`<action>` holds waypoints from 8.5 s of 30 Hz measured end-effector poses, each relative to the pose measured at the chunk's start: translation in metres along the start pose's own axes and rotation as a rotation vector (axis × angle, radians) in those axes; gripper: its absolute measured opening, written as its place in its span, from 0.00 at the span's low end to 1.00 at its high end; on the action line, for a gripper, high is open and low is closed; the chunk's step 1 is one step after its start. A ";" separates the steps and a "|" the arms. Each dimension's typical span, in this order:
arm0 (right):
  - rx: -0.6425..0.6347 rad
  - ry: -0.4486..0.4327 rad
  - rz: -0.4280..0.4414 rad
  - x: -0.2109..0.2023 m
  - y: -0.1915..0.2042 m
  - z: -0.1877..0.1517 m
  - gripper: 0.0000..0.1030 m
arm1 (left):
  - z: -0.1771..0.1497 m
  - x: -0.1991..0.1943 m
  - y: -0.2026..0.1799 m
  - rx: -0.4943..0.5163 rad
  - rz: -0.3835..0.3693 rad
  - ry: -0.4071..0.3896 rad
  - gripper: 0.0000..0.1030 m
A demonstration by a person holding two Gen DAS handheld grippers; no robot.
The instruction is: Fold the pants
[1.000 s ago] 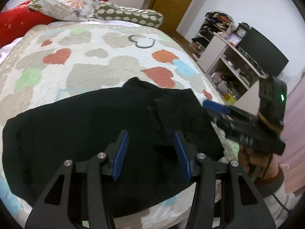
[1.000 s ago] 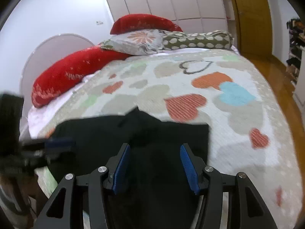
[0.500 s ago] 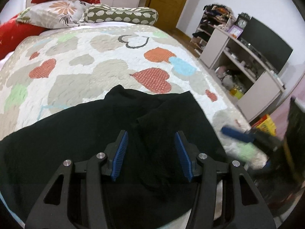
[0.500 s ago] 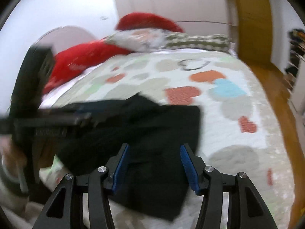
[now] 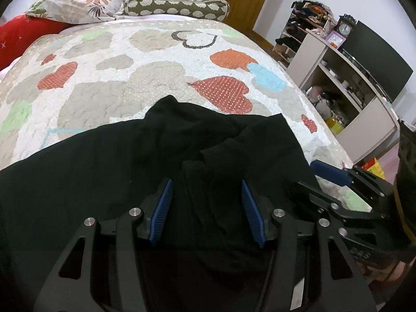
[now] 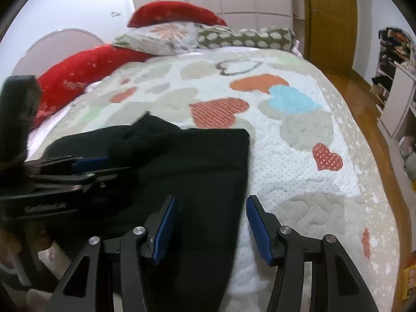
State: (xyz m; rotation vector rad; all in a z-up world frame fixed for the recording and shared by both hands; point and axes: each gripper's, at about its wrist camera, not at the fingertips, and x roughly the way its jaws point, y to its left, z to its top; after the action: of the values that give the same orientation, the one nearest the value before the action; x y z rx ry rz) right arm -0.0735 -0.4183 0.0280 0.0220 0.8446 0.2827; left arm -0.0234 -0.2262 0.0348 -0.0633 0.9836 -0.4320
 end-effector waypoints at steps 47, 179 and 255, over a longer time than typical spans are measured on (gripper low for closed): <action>-0.269 0.046 0.362 0.054 0.186 0.072 0.62 | -0.129 -0.139 0.157 -0.557 0.215 -0.185 0.52; -0.019 0.052 -0.048 -0.022 0.019 -0.017 0.55 | -0.046 -0.046 -0.006 0.005 0.038 -0.089 0.68; 0.188 0.046 0.040 -0.017 -0.024 -0.012 0.56 | -0.028 -0.047 0.019 -0.088 -0.007 -0.074 0.68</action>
State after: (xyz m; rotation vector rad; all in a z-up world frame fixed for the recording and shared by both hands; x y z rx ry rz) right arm -0.0879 -0.4466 0.0292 0.2088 0.9154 0.2407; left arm -0.0626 -0.1869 0.0510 -0.1610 0.9298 -0.3907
